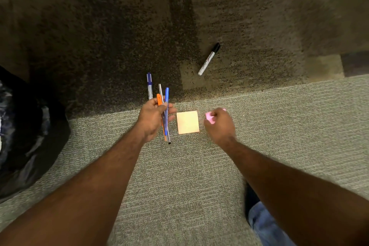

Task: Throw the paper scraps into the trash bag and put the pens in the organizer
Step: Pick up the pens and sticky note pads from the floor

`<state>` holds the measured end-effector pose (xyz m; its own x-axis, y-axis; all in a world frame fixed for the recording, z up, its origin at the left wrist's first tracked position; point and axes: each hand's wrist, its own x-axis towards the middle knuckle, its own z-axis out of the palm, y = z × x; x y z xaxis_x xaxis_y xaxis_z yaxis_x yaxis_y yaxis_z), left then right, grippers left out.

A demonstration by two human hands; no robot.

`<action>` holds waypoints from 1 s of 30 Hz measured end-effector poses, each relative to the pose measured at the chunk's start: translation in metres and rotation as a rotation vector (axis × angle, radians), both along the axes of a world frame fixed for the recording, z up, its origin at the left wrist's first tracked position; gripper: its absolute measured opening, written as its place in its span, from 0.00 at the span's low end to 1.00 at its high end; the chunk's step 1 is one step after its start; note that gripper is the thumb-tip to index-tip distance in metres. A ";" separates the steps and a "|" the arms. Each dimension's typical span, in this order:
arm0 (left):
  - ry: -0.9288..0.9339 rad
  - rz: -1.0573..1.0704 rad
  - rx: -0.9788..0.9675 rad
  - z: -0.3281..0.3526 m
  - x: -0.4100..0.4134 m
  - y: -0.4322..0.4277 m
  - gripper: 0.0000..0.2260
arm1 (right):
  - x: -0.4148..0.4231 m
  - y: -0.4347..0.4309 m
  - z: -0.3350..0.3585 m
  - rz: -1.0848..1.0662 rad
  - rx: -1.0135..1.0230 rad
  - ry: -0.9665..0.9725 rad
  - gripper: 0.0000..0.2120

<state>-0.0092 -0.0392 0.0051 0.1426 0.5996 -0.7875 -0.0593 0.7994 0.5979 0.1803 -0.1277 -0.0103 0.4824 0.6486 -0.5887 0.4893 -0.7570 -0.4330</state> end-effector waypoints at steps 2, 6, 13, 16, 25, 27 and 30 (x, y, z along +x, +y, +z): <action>0.012 -0.003 0.002 -0.004 -0.002 -0.001 0.07 | 0.024 -0.013 -0.014 -0.072 -0.088 -0.122 0.24; 0.028 -0.004 0.007 -0.012 -0.002 -0.003 0.07 | 0.041 -0.022 -0.025 -0.086 -0.261 -0.164 0.42; 0.065 -0.019 0.023 -0.017 -0.002 -0.002 0.06 | 0.035 -0.014 -0.034 -0.211 -0.240 -0.137 0.35; 0.077 -0.022 0.023 -0.017 -0.006 0.002 0.07 | 0.034 -0.015 -0.032 -0.266 -0.182 -0.084 0.30; 0.105 -0.009 0.041 -0.010 -0.016 0.010 0.08 | 0.014 -0.027 -0.021 -0.554 0.005 0.367 0.15; 0.107 0.004 0.030 -0.009 -0.019 0.009 0.07 | 0.001 -0.025 -0.016 -0.573 0.016 0.505 0.15; 0.110 0.007 0.024 -0.008 -0.019 0.007 0.06 | -0.021 -0.016 -0.020 -0.468 -0.040 0.483 0.18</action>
<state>-0.0286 -0.0320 -0.0028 0.0523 0.6187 -0.7839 0.0022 0.7849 0.6197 0.1595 -0.1440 -0.0308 0.3840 0.4088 -0.8279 -0.1353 -0.8621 -0.4884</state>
